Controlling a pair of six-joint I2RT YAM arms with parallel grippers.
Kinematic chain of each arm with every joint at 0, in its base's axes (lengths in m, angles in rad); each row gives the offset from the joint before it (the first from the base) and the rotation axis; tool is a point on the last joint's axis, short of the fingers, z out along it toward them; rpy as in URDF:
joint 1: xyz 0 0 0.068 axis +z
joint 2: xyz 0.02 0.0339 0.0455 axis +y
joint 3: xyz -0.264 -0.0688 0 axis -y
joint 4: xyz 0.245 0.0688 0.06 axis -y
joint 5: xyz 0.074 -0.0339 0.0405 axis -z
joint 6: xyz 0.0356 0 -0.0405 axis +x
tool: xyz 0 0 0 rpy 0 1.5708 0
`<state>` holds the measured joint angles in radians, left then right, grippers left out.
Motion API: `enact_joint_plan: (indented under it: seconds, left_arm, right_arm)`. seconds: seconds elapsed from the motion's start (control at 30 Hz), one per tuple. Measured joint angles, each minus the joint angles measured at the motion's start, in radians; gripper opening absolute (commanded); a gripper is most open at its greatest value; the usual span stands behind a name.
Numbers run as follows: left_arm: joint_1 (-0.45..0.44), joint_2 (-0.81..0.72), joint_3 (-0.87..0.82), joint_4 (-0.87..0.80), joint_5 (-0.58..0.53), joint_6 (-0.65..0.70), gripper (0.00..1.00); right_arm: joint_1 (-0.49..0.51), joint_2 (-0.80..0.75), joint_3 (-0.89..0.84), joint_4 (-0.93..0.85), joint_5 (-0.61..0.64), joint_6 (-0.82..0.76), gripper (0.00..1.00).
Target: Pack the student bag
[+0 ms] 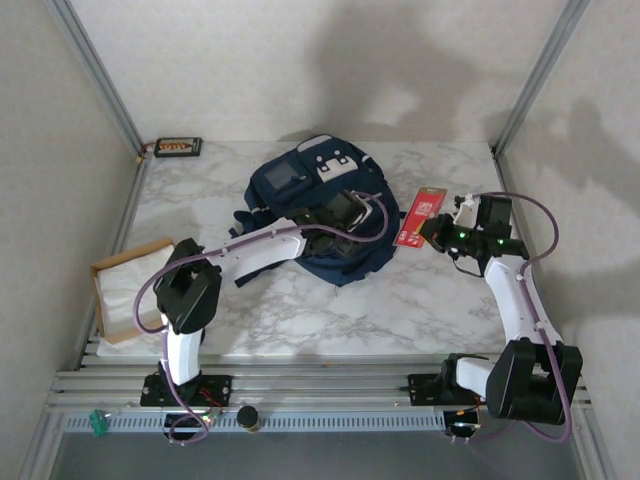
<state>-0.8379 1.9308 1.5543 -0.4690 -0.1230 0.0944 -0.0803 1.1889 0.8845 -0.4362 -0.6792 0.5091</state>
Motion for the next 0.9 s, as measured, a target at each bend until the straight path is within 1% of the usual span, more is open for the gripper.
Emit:
enact_joint_plan:
  seconds: [0.07,0.2,0.33,0.53,0.63,0.7,0.83,0.9]
  left_arm:
    - [0.0,0.0,-0.011,0.013,-0.017,0.027,0.81]
    - [-0.003,0.012,-0.004,0.037,-0.085,0.064,0.8]
    - [0.006,0.031,0.008,0.069,-0.117,0.089,0.75]
    - [0.042,0.047,0.047,0.067,-0.11,0.12,0.65]
    - [0.052,0.047,0.056,0.059,-0.083,0.136,0.56]
    - [0.058,0.047,0.056,0.054,-0.065,0.143,0.43]
    - [0.069,0.047,0.056,0.051,-0.04,0.149,0.25]
    - [0.075,0.047,0.056,0.053,-0.032,0.142,0.1]
  right_arm:
    - [0.0,0.005,0.0,0.0,-0.003,0.001,0.0]
    - [0.001,0.007,0.0,0.001,-0.003,0.003,0.0]
    - [0.001,0.016,0.0,0.002,-0.004,0.003,0.0]
    - [0.002,0.021,0.0,0.002,-0.003,0.003,0.0]
    - [0.003,0.021,0.0,0.002,-0.003,0.003,0.0]
    - [0.003,0.022,0.0,0.002,-0.003,0.003,0.0]
    - [0.013,0.027,0.0,0.002,-0.003,0.002,0.0]
    - [0.027,0.027,0.0,0.002,-0.005,0.002,0.0]
